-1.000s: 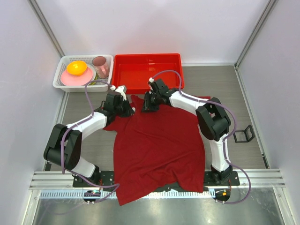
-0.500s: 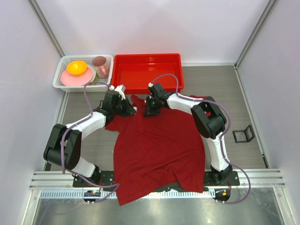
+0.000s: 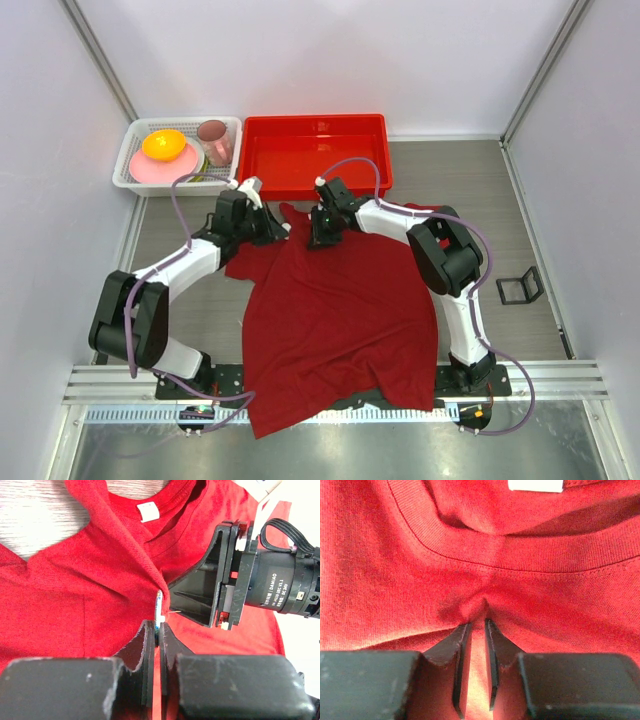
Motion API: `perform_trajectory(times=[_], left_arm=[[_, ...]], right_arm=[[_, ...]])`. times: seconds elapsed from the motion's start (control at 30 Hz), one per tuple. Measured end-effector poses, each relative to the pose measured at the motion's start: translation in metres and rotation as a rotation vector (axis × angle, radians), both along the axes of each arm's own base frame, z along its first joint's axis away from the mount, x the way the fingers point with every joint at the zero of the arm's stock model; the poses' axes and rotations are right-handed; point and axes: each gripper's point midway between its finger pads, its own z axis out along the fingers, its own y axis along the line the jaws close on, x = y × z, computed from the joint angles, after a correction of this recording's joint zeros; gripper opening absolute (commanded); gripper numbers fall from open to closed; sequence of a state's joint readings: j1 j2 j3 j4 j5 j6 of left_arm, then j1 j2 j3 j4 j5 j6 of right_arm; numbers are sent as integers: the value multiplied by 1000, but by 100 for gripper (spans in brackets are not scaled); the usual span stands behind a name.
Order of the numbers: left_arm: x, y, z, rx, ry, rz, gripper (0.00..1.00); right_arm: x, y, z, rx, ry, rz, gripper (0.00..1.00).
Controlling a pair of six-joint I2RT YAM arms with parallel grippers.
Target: Pin the brooch onto the clothing
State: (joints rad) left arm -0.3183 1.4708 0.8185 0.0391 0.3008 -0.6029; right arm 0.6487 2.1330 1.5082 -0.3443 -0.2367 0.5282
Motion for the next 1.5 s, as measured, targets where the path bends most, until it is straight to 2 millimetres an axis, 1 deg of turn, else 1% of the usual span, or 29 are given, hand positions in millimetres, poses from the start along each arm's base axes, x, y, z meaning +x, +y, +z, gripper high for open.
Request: perform_trajectory(times=[0.13,0.23,0.27,0.33,0.37,0.43,0.47,0.5,0.57,0.63,0.73,0.87,1.0,1.1,1.2,1.37,1.5], left_arm=[[-1,-2,3,-8,-6,-15,0],[-3,-3,5,-4,-23,-48,0],[-5,-5,6,-3,-29,-73,0],[-10,-8,6,11,-51,-141,0],[-14,-9,5,21,-63,-180,0],[-20,-12,6,40,-82,-261,0],[-22,-14,7,48,-95,-303,0],[-23,-16,10,54,-114,-343,0],[-24,-20,14,63,-154,-424,0],[-26,-23,16,68,-192,-500,1],[-30,-26,14,83,-253,-621,3],[-39,-29,10,100,-302,-762,4],[-46,-33,16,104,-378,-924,4],[-54,-36,23,86,-421,-1006,3],[-62,-37,26,63,-438,-1055,3],[-75,-37,25,35,-435,-1100,3],[-79,-36,25,25,-430,-1113,3]], right_arm=[[0,0,0,-1,-3,6,26],[0,1,1,5,-11,26,34],[0,2,3,10,-20,37,39],[0,2,5,11,-48,73,43],[-1,1,6,11,-61,90,48],[-6,-3,10,8,-101,149,54],[-8,-7,13,8,-118,173,58],[-11,-10,17,9,-137,201,61],[-16,-17,32,27,-194,264,66],[-19,-22,50,52,-263,331,66],[-22,-28,81,106,-396,445,66],[-25,-32,101,150,-530,565,65],[-37,-28,104,202,-611,699,63],[-46,-23,106,244,-639,772,61],[-52,-18,111,285,-666,822,59],[-61,-10,116,336,-689,875,53],[-66,-6,121,369,-702,900,50]])
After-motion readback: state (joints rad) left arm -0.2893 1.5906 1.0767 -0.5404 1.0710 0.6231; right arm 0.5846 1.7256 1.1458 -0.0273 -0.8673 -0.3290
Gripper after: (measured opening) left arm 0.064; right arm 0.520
